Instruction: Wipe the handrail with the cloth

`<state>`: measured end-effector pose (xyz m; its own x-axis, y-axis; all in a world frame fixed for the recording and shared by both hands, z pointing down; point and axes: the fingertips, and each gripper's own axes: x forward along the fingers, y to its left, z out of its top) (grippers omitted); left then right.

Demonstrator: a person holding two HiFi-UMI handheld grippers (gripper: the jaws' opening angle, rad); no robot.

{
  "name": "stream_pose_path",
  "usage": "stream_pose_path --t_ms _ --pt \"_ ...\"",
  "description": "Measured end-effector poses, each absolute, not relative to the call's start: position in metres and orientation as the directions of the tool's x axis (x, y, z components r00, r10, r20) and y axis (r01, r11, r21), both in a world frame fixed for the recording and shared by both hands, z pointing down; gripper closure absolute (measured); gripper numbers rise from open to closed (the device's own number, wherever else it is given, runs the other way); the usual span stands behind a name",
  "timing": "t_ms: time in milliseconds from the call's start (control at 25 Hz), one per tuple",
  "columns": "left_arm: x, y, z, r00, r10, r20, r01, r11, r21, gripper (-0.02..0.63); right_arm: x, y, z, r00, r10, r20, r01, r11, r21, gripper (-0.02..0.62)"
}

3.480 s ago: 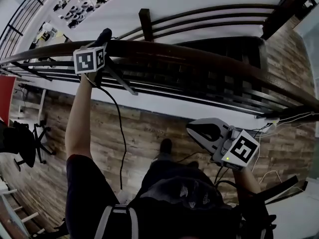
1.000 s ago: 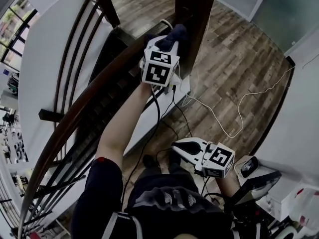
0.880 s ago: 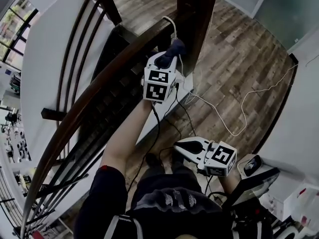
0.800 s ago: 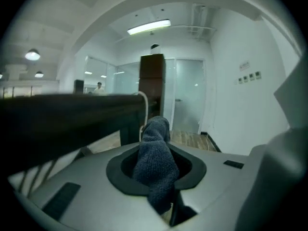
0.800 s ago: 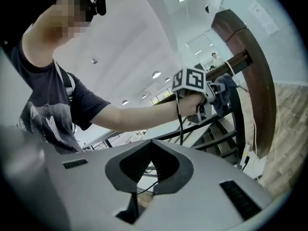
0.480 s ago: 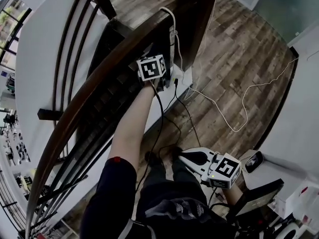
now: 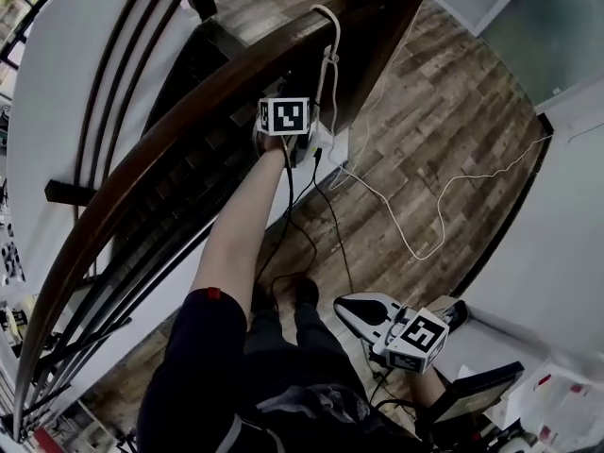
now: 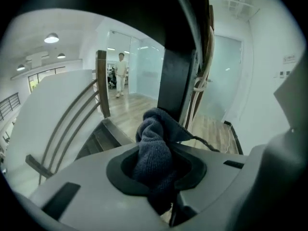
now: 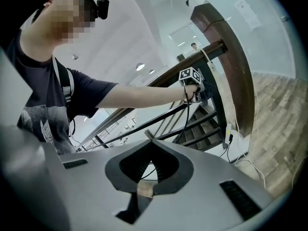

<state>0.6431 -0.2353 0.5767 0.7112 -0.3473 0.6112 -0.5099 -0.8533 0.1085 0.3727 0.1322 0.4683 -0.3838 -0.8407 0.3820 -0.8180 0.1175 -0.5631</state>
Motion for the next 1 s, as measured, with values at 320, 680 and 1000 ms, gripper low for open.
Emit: stream_pose_path --t_ms 320,680,1000 --pt "0.558 -0.253 0.596 0.652 -0.338 0.679 -0.525 -0.847 0.082 0.514 0.361 0.099 0.455 -0.517 -0.783 0.346 -0.800 0.298 -0.521 0.592" --pt "0.346 -0.269 0.597 0.560 -0.403 0.724 -0.646 -0.759 0.078 0.514 0.259 0.069 0.449 -0.751 -0.599 0.278 -0.635 0.539 -0.553 0.591" --pt "0.124 -0.300 0.603 0.518 -0.469 0.715 -0.721 -0.689 0.070 0.514 0.120 0.018 0.447 -0.847 -0.433 0.309 -0.531 0.646 -0.549 0.592"
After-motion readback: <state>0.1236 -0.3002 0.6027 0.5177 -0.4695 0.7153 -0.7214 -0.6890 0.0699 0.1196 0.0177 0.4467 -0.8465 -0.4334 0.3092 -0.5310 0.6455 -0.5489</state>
